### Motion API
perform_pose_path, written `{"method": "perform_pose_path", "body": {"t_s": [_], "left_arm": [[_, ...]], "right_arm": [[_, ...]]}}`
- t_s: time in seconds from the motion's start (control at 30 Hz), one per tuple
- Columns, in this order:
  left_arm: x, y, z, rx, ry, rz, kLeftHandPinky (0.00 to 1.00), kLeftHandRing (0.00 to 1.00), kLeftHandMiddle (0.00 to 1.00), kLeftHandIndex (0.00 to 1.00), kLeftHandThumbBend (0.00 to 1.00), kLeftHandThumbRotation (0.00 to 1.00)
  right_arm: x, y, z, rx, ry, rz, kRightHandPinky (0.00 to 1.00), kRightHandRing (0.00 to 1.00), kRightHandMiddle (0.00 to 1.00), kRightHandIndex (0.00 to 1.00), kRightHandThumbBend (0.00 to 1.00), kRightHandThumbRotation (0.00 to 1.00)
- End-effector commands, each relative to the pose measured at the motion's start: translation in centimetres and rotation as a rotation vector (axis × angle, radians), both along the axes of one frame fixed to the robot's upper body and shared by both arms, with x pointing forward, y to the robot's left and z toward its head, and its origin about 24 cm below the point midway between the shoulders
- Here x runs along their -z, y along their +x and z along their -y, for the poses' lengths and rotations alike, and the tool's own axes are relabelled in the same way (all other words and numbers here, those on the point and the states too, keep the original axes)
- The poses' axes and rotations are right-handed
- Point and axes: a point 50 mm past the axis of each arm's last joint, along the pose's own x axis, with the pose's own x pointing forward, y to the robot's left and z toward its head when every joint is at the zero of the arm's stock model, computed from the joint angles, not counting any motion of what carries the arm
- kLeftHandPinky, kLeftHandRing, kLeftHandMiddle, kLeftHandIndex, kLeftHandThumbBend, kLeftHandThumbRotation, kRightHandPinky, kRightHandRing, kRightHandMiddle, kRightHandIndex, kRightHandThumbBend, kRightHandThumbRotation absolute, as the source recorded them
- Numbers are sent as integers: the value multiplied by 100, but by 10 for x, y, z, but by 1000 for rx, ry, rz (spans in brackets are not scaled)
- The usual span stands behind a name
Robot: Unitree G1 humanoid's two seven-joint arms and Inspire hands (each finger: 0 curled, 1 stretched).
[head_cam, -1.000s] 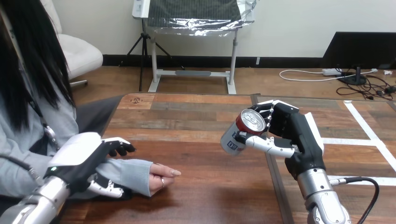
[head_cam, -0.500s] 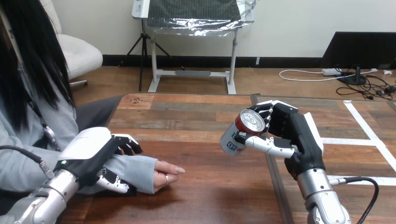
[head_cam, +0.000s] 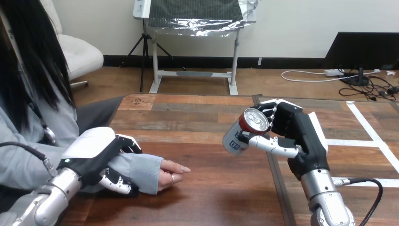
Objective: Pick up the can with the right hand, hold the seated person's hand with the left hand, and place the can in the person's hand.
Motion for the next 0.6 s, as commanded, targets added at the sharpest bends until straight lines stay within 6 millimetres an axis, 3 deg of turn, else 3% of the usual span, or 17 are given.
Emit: {"method": "perform_pose_path", "body": {"t_s": [0.0, 0.57], "left_arm": [[-2, 8, 10, 28, -1, -23, 48, 52, 56, 57, 98, 2], [-3, 8, 10, 36, 0, -64, 42, 46, 50, 52, 96, 0]], "right_arm": [[-28, 14, -1, -6, 10, 121, 33, 39, 46, 49, 83, 0], [-28, 16, -5, -20, 17, 119, 33, 39, 46, 49, 83, 0]]}}
